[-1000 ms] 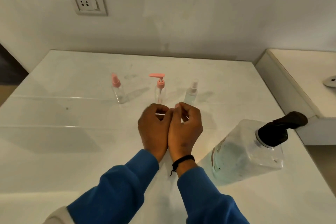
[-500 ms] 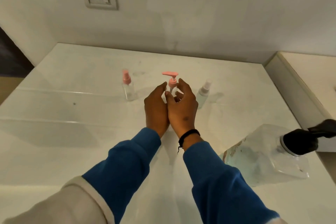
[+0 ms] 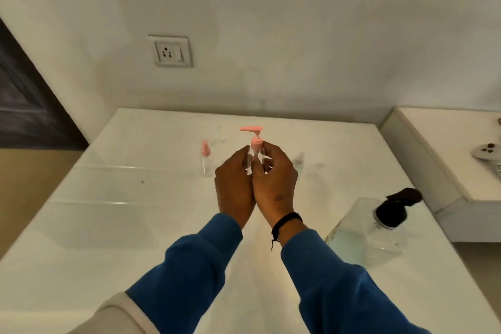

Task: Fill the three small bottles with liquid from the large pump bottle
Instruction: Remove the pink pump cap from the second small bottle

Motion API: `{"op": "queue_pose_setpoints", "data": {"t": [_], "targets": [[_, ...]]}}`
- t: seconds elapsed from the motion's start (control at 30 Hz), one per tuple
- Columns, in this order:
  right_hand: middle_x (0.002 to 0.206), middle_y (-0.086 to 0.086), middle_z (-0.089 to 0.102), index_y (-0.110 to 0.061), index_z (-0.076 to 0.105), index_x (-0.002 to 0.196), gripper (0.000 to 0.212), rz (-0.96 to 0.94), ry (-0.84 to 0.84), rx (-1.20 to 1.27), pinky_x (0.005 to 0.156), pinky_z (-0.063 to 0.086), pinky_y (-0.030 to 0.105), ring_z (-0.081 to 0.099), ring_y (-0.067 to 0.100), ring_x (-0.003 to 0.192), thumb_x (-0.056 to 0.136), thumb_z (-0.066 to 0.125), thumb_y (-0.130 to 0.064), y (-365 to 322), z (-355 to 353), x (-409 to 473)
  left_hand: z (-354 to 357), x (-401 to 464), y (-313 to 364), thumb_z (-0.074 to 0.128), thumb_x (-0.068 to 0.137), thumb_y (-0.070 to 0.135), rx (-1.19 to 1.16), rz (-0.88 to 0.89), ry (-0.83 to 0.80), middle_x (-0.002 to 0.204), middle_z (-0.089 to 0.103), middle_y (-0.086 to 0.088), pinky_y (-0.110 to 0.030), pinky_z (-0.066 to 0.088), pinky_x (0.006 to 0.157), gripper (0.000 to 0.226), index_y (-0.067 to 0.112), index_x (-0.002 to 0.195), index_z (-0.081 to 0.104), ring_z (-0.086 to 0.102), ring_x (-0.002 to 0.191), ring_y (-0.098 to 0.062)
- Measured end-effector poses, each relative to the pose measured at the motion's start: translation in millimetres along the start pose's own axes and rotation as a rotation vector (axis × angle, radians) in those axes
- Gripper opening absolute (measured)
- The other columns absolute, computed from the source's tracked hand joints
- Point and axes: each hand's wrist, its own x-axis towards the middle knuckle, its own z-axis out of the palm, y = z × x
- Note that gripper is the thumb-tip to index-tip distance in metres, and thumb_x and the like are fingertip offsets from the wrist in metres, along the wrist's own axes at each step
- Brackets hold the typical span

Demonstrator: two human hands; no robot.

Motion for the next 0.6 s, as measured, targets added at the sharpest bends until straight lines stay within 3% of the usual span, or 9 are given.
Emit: {"op": "queue_pose_setpoints", "data": {"t": [0.07,0.13,0.17,0.27,0.4,0.53,0.6], "targets": [[0.122,-0.007,0.066,-0.023,0.065,0.130,0.030,-0.017,-0.005,0.017,0.087,0.049,0.015,0.059,0.005,0.101,0.101,0.064,-0.030,-27,-11,-6,-10,-8,27,0.055,0.099,0.007,-0.045,0.008,0.020,0.085,0.072,-0.002,-0.047,0.059,0.083,0.032,0.035,0.084,0.061,0.070,0.086,-0.026],[0.121,-0.007,0.066,-0.022,0.065,0.130,0.030,-0.039,-0.009,0.026,0.081,0.045,0.009,0.060,0.006,0.101,0.101,0.064,-0.028,-56,-25,-12,-21,-16,56,0.056,0.097,0.007,-0.035,0.063,0.026,0.083,0.072,-0.002,-0.035,0.060,0.082,0.040,0.042,0.078,0.057,0.070,0.085,-0.027],[0.120,-0.007,0.066,-0.022,0.065,0.129,0.029,-0.057,-0.009,0.027,0.079,0.044,0.007,0.061,0.008,0.101,0.101,0.064,-0.029,-69,-31,-14,-26,-20,69,0.058,0.095,0.011,-0.013,0.109,0.024,0.083,0.072,0.001,-0.030,0.059,0.081,0.038,0.045,0.079,0.057,0.071,0.085,-0.024],[0.119,-0.005,0.070,-0.022,0.067,0.127,0.028,-0.124,-0.010,0.064,0.079,0.047,0.009,0.065,0.010,0.101,0.100,0.064,-0.031,-119,-56,-26,-49,-31,118,0.066,0.089,0.012,0.040,0.234,0.011,0.081,0.073,0.009,-0.039,0.060,0.077,0.035,0.046,0.086,0.064,0.071,0.081,-0.015],[0.119,-0.007,0.069,-0.021,0.068,0.127,0.031,-0.210,-0.047,0.075,0.067,0.044,-0.001,0.062,0.004,0.096,0.098,0.067,-0.032,-190,-93,-36,-78,-45,192,0.071,0.090,0.018,0.158,0.418,0.043,0.082,0.073,0.014,-0.018,0.056,0.073,0.017,0.031,0.101,0.074,0.070,0.080,-0.007],[0.107,-0.009,0.072,-0.023,0.073,0.110,0.027,-0.306,-0.024,0.104,0.076,0.051,0.011,0.066,0.003,0.096,0.098,0.065,-0.045,-271,-137,-50,-102,-64,275,0.070,0.090,0.027,0.215,0.539,0.098,0.089,0.075,0.010,-0.011,0.049,0.071,0.019,0.026,0.108,0.076,0.067,0.077,-0.003],[0.098,-0.011,0.072,-0.022,0.075,0.101,0.030,-0.354,-0.005,0.099,0.076,0.050,0.015,0.066,0.003,0.092,0.098,0.063,-0.050,-308,-163,-58,-112,-75,312,0.073,0.086,0.026,0.207,0.579,0.110,0.088,0.076,0.007,-0.022,0.056,0.073,0.023,0.022,0.109,0.077,0.068,0.076,-0.004]]}}
